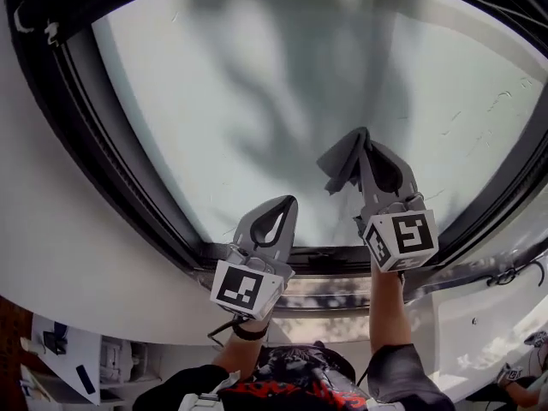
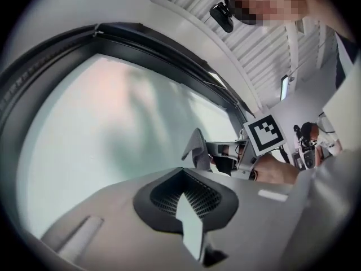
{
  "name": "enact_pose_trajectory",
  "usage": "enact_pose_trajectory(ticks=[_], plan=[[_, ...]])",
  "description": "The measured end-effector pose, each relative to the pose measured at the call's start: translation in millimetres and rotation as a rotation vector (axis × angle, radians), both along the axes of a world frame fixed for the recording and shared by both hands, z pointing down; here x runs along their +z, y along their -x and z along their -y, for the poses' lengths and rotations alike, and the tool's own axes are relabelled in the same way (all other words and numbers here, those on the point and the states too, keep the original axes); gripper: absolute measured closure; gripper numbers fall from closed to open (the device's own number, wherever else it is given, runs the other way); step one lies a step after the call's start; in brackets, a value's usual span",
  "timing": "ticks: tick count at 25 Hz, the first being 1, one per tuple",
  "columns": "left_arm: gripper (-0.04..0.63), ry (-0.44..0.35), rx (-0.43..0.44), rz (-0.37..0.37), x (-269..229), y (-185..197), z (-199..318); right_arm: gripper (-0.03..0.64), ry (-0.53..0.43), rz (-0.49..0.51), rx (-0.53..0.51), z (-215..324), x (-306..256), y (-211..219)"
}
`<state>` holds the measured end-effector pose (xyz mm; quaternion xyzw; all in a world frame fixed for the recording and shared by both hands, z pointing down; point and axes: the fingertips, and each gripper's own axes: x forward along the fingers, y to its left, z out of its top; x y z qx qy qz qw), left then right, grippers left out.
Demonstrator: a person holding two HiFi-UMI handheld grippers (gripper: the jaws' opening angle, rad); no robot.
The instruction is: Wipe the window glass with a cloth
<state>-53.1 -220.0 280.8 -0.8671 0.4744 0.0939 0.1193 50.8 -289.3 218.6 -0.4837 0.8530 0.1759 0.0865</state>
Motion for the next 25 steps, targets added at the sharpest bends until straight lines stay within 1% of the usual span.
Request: enact_pose_trajectory(ticks=[2, 4, 8, 10, 12, 13, 14, 16, 17, 18, 20, 21, 23, 25], plan=[[0.615, 0.003, 0.042, 0.013, 1, -34, 6, 0.598, 0.007, 0.022, 0.067, 4, 1, -49], [0.615, 0.001, 0.078, 0.027, 1, -63, 9, 0.598, 0.02, 0.065, 0.135, 10, 2, -104], [0.615, 0.002, 0.118, 0.045, 4, -105, 13, 0.597, 0.042, 0.192, 0.26, 19, -4, -223], [0.615, 0.005, 0.129, 0.055, 6, -119, 14, 0.597, 0.05, 0.229, 0.379, 20, -6, -282], [0.615, 0.015, 0.13, 0.062, 10, -123, 14, 0.598, 0.071, 0.267, 0.507, 20, 0, -337], [0.615, 0.023, 0.125, 0.062, 12, -122, 15, 0.598, 0.08, 0.284, 0.546, 20, 4, -355], [0.615, 0.03, 0.118, 0.059, 13, -118, 17, 0.6, 0.086, 0.29, 0.566, 20, 8, -363], [0.615, 0.032, 0.101, 0.05, 14, -110, 20, 0.598, 0.086, 0.287, 0.571, 22, 10, -356], [0.615, 0.029, 0.094, 0.048, 14, -105, 20, 0.6, 0.077, 0.296, 0.535, 21, 9, -341], [0.615, 0.03, 0.086, 0.049, 15, -100, 20, 0.6, 0.064, 0.315, 0.471, 19, 7, -320], [0.615, 0.033, 0.058, 0.056, 20, -87, 18, 0.599, 0.032, 0.349, 0.301, 8, 4, -260], [0.615, 0.03, 0.038, 0.056, 23, -77, 18, 0.6, 0.02, 0.347, 0.216, 1, 4, -223], [0.615, 0.026, -0.001, 0.049, 26, -53, 19, 0.6, 0.017, 0.315, 0.068, -8, 6, -145], [0.615, 0.024, -0.043, 0.039, 27, -22, 16, 0.6, 0.04, 0.279, -0.07, -9, 13, -66]])
